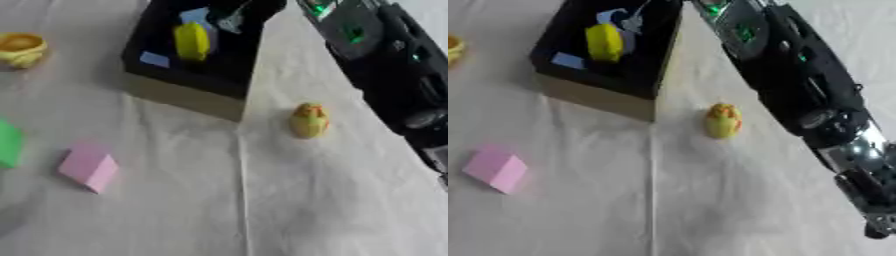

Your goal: Pick up objects on the table and place them in the box.

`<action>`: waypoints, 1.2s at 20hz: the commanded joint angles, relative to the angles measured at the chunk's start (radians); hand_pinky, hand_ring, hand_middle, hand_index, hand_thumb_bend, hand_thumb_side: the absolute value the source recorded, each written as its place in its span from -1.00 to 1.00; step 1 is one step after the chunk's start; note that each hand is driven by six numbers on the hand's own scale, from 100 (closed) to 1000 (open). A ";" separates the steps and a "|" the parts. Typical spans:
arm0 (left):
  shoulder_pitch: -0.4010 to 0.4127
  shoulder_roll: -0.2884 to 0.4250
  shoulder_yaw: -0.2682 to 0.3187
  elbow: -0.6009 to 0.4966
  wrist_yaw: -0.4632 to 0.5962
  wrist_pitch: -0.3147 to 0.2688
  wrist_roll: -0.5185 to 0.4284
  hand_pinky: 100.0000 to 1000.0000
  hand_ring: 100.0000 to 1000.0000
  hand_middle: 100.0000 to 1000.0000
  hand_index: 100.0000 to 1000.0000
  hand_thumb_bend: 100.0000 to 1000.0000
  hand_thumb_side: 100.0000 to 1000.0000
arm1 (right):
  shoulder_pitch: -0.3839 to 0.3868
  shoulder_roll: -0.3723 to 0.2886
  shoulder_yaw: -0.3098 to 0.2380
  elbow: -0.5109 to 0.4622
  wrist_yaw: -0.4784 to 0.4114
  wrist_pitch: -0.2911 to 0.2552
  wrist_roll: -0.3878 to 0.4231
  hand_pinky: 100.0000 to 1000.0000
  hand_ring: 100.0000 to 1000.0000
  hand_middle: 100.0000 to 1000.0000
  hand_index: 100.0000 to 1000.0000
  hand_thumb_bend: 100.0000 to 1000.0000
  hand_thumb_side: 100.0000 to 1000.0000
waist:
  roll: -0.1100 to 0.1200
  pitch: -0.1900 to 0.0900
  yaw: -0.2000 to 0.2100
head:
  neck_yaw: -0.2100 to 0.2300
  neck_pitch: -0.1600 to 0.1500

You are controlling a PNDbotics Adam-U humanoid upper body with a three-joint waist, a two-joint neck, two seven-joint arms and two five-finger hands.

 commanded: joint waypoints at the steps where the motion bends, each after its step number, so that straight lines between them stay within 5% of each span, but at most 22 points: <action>1: -0.012 0.016 0.011 -0.015 -0.003 0.001 0.004 0.41 0.50 0.38 0.62 -0.31 -0.07 | -0.008 -0.027 -0.029 0.018 0.038 0.009 0.011 0.81 0.90 0.73 0.90 -0.48 -1.00 | -0.011 -0.036 0.002 | 0.002 -0.001; 7: -0.012 0.014 0.011 -0.015 -0.004 0.003 0.005 0.41 0.50 0.38 0.62 -0.31 -0.07 | 0.003 -0.030 -0.032 0.031 0.061 0.003 0.004 0.81 0.89 0.72 0.91 -0.48 -1.00 | -0.011 -0.036 0.002 | 0.006 0.002; 12: -0.004 0.016 0.012 -0.015 -0.006 0.005 0.006 0.41 0.50 0.38 0.62 -0.31 -0.06 | 0.014 -0.054 -0.034 -0.012 0.022 0.010 -0.017 0.77 0.86 0.67 0.89 -0.70 -1.00 | -0.009 -0.044 -0.006 | 0.012 0.009; 18: 0.030 0.028 0.024 -0.015 -0.023 0.010 0.017 0.41 0.50 0.38 0.62 -0.32 -0.06 | 0.096 -0.179 -0.026 -0.148 -0.061 -0.029 -0.090 0.69 0.79 0.57 0.76 -0.94 -1.00 | -0.017 -0.066 -0.040 | 0.050 0.035; 24: 0.049 0.035 0.035 -0.015 -0.041 0.005 0.034 0.41 0.50 0.38 0.62 -0.32 -0.06 | 0.234 -0.320 -0.033 -0.290 -0.142 -0.105 -0.151 0.68 0.80 0.60 0.73 -0.92 -0.93 | -0.014 -0.071 -0.071 | 0.070 0.029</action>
